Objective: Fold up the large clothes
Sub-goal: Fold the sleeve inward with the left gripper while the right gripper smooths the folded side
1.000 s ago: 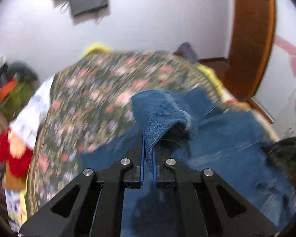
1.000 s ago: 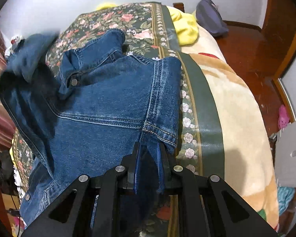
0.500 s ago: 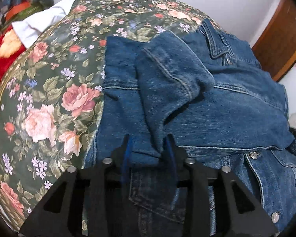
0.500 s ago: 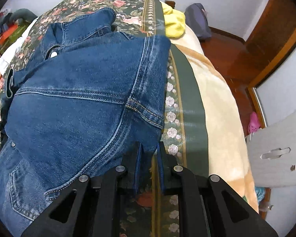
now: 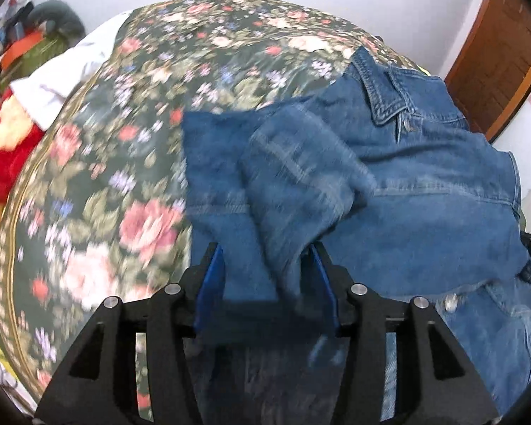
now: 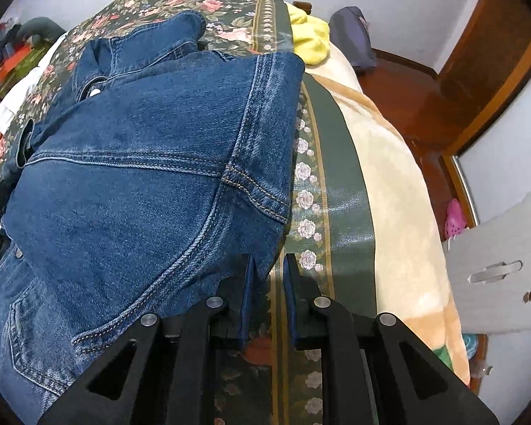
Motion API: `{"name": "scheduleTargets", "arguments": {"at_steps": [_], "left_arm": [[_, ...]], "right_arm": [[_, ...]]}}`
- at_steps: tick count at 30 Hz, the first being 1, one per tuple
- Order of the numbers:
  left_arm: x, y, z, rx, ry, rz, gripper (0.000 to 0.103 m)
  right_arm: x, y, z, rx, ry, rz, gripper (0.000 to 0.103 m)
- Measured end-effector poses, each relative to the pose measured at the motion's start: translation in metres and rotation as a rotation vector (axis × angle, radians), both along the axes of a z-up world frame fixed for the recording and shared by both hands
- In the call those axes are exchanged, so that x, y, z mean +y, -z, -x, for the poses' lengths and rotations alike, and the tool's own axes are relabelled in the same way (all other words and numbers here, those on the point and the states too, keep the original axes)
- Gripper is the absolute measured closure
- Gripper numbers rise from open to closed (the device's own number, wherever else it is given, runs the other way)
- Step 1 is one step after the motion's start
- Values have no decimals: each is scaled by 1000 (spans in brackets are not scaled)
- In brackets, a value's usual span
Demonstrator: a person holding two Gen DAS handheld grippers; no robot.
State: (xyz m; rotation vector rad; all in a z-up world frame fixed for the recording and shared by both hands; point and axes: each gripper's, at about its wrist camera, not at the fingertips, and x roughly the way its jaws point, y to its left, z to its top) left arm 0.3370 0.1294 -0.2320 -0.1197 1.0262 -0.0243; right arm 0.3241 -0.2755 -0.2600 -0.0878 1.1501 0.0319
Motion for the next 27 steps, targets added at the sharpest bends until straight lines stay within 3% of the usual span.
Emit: {"name": "scheduleTargets", "arguments": {"at_steps": [3,5,9,12,15,17,20,23,25,26,27], "left_arm": [[-9,6,-19,19,-10,-58,52],[-5,9,-24,21,-69,-124,52],[32,9,-7,10,-158,3,48],[50,13,8,19,-180,51,42],[61,17,25,30,-221,23,42],[66,24,34,49,-251,-42,42],[75,38,42,108,-254,-64,42],[81,41,53,112,-258,-63,42],[83,38,60,97,-262,-66,42],[83,37,63,91,-260,-72,42],[82,34,66,83,-256,-78,42]], "right_arm": [[1,0,2,-8,-3,3,90],[0,2,1,-12,-4,-3,90],[-4,3,4,-20,-13,-28,90],[-8,2,5,-22,-15,-44,90],[-9,1,7,-30,-5,-42,90],[-8,1,9,-34,-2,-26,90],[-4,1,12,-36,-8,5,90],[-3,1,15,-31,-16,34,89],[-4,0,19,-27,-16,54,83],[-5,0,20,-28,-9,73,66],[-6,0,23,-35,9,130,35]]}}
